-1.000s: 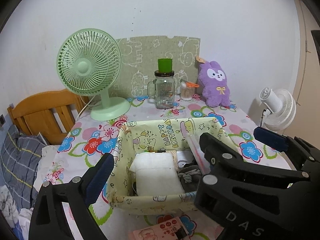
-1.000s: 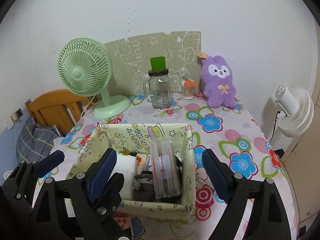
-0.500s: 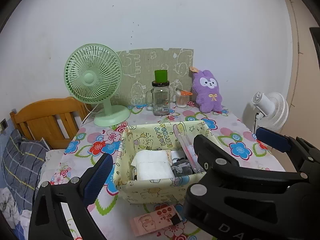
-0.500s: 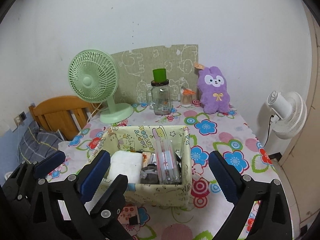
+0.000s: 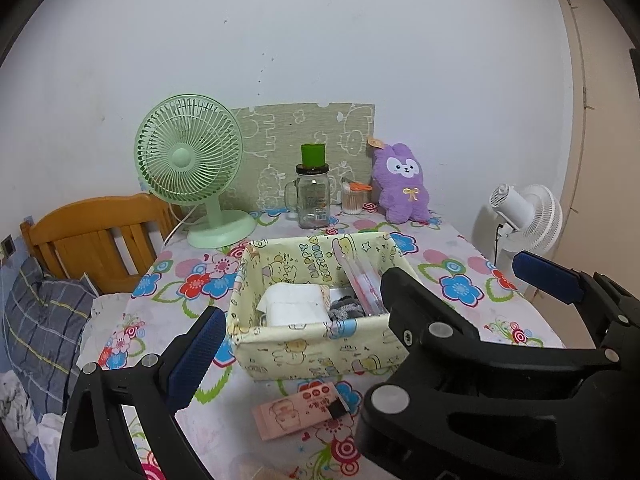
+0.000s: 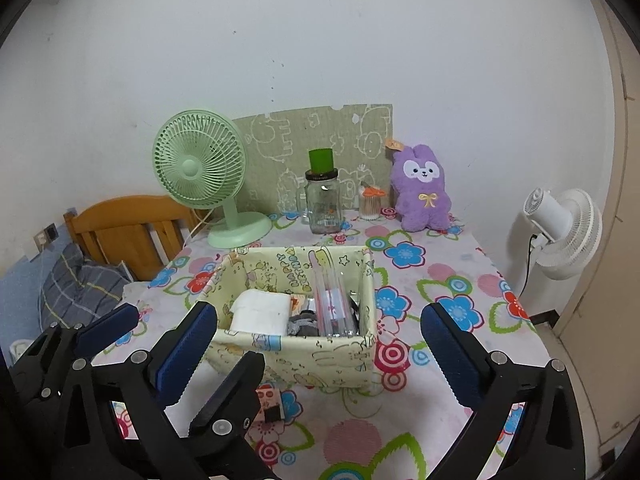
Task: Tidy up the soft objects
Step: 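Move both grippers back from the storage box toward the remaining items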
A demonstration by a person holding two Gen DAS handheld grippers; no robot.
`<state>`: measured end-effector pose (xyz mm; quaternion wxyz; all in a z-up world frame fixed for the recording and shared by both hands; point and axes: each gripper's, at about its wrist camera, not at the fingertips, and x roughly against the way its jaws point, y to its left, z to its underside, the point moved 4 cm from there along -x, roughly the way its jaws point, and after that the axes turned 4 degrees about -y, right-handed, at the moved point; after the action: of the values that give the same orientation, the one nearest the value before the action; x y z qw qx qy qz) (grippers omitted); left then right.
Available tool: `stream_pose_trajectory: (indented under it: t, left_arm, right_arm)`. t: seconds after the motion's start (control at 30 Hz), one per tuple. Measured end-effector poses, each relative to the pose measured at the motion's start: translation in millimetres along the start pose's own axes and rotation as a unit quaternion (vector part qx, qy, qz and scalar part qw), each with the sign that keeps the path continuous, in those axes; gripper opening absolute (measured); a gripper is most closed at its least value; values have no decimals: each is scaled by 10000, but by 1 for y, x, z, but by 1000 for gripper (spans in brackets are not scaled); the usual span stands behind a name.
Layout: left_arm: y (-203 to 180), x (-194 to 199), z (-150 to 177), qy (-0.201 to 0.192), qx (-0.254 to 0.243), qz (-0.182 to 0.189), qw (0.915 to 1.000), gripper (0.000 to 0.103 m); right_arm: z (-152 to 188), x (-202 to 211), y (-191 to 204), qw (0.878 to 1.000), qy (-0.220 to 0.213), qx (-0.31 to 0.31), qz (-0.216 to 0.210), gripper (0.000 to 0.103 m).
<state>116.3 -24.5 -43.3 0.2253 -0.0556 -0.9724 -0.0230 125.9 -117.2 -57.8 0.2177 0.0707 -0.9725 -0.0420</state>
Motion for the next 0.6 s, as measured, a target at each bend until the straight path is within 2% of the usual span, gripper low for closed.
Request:
stream_pose_trajectory:
  t: [0.4,0.6]
  left_arm:
    - [-3,20,21,2,-42,-20,10000,100]
    - [-4,28,33,-4,-116,45,9999,100]
  right_arm:
    - [20,24,5,10000,-42,-24,54,103]
    - [34,31,8,9999,87,-44,47,103]
